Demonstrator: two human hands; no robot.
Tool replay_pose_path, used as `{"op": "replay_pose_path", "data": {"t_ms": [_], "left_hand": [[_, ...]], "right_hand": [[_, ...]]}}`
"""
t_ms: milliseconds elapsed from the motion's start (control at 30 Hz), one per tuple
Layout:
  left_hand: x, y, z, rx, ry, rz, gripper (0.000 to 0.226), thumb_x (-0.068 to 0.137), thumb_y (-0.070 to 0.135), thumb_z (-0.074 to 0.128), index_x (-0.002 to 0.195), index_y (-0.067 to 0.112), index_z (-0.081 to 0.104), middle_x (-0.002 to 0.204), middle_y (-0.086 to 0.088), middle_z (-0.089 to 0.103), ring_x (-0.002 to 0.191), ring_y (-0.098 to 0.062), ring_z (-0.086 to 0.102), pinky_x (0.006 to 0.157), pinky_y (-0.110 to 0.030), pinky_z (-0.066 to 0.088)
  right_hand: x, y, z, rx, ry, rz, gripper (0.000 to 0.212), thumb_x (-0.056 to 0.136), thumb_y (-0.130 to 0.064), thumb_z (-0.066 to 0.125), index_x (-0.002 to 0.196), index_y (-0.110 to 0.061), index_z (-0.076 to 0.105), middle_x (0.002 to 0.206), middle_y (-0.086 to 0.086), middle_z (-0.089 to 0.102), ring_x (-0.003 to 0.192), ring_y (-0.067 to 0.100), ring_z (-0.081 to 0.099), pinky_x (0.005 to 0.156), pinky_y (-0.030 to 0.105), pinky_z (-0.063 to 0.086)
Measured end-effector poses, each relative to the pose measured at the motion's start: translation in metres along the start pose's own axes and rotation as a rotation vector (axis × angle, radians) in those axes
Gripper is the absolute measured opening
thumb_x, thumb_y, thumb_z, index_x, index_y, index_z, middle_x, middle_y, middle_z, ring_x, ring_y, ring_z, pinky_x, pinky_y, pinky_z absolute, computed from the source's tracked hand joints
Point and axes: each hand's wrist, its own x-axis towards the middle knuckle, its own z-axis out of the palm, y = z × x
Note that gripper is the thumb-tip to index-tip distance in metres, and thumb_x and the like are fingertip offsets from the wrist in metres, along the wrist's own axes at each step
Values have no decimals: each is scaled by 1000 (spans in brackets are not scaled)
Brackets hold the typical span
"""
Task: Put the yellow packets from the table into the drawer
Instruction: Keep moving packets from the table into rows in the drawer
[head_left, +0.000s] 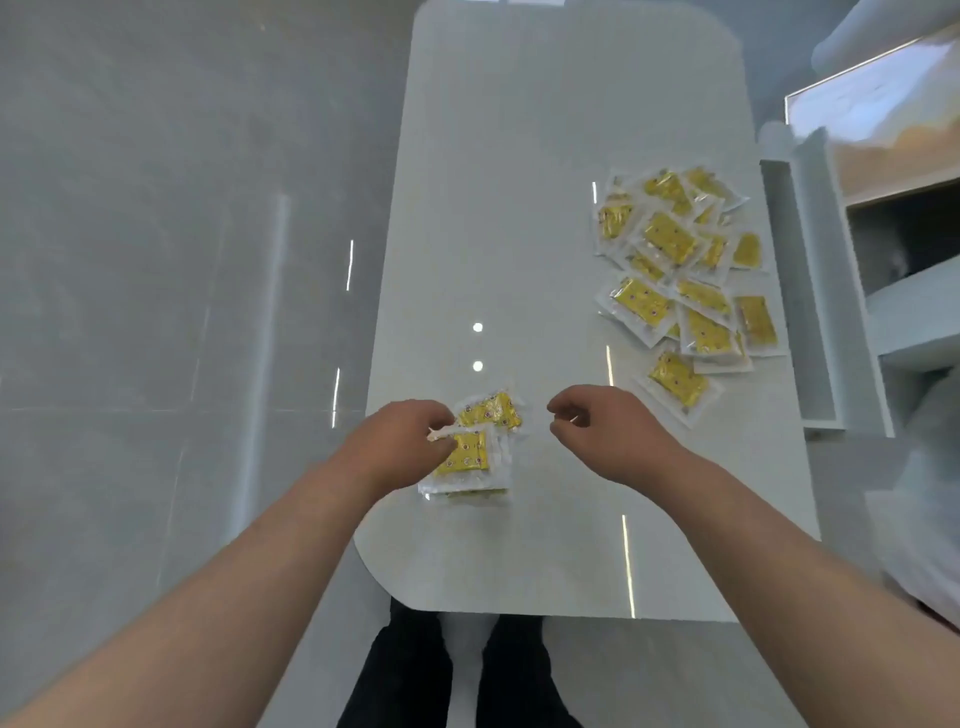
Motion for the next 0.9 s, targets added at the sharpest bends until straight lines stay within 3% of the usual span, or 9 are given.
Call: {"op": "replay_pose_path", "data": {"t_ms": [133,300,400,567,767,900], "left_hand": [[55,-29,59,304,-36,105,54,81,44,63,127,19,50,124,0,55,113,-22,51,90,-35,45],[96,-48,111,514,64,201,66,63,57,71,112,15,53,102,-1,58,91,-24,56,77,-31,38],[103,-53,124,558,123,230,76,41,58,82,96,10,60,79,-4,59,70,-26,56,68,-34,40],[111,-47,121,526,80,208,61,62,54,78,101,16,51,95,-2,59,85,-23,50,67,-30,33],[112,-52,118,575,139,308,59,60,51,82,96,16,51,89,-1,56,70,-19,37,62,-31,28],[110,-60,114,534,72,292,55,68,47,78,104,18,49,96,-2,52,78,-19,45,66,-30,35]], "right_hand": [[44,23,43,-28,-46,-1,26,92,-21,55,115,-19,66,103,-6,65,94,12,59,80,25,46],[101,46,76,-99,-53,-86,29,92,-23,56,120,-20,63,118,-5,64,105,13,57,87,24,44],[129,54,85,-158,-36,-118,34,91,-24,57,124,-19,60,124,-1,60,114,17,54,93,28,43],[154,59,104,-293,-95,-217,39,89,-17,55,128,-18,58,128,2,57,119,24,49,98,38,44],[165,61,115,-532,-84,-419,51,87,-27,64,136,-21,50,144,2,45,132,29,37,105,41,35],[168,60,118,-599,-107,-485,56,83,-34,71,134,-20,53,128,4,54,121,28,45,100,40,39]]}}
